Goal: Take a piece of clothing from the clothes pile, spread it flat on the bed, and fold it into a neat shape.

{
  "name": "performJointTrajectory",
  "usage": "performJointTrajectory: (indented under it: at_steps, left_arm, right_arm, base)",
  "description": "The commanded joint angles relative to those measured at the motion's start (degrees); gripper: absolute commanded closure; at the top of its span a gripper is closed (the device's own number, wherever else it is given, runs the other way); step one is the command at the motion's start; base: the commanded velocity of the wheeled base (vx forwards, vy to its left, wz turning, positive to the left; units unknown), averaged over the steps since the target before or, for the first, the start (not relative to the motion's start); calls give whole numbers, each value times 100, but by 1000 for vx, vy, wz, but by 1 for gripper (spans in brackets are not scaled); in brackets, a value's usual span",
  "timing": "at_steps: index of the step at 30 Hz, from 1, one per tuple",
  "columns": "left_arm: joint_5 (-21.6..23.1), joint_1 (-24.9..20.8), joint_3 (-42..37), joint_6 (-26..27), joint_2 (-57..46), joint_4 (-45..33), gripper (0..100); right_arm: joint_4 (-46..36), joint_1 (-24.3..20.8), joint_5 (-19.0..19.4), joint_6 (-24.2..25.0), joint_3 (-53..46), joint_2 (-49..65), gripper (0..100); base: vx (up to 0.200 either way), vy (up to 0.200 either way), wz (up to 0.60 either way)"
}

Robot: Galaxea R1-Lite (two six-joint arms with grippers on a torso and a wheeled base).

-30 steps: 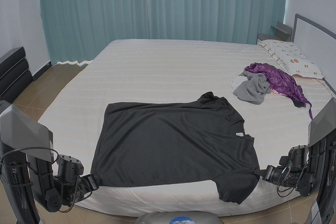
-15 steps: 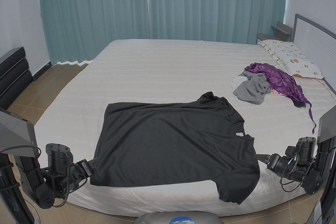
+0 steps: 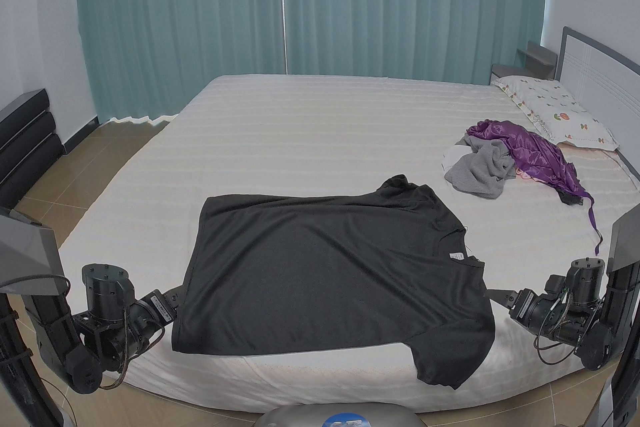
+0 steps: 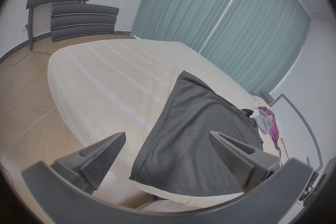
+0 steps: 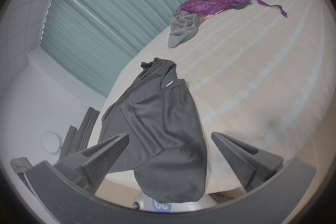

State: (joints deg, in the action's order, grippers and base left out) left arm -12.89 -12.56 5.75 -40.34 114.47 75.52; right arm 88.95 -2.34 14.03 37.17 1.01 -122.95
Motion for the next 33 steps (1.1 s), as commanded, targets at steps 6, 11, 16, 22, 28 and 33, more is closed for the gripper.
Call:
performJointTrajectory:
  at_steps: [6, 11, 16, 22, 28, 33]
  left_arm:
    - [5, -1, 66, -79, 23, 15, 0]
    - [-3, 16, 163, -326, 32, 7, 0]
    - [5, 8, 163, -334, 40, 7, 0]
    - [-3, -10, 242, -334, 199, 7, 0]
    - [58, -63, 268, -343, 286, 7, 0]
    - [190, -63, 312, -369, 330, 7, 0]
  right_arm:
    - [87, -12, 3, 27, -31, 0, 0]
    - [87, -12, 3, 27, -31, -18, 0]
    - [87, -12, 3, 27, -31, -18, 0]
    - [87, -12, 3, 27, -31, -27, 0]
    - [87, -3, 3, 27, -22, -27, 0]
    - [87, -3, 3, 27, -22, -27, 0]
  base:
    - [0, 0, 0]
    - [0, 0, 0]
    - [0, 0, 0]
    - [0, 0, 0]
    - [167, 0, 0]
    - [160, 0, 0]
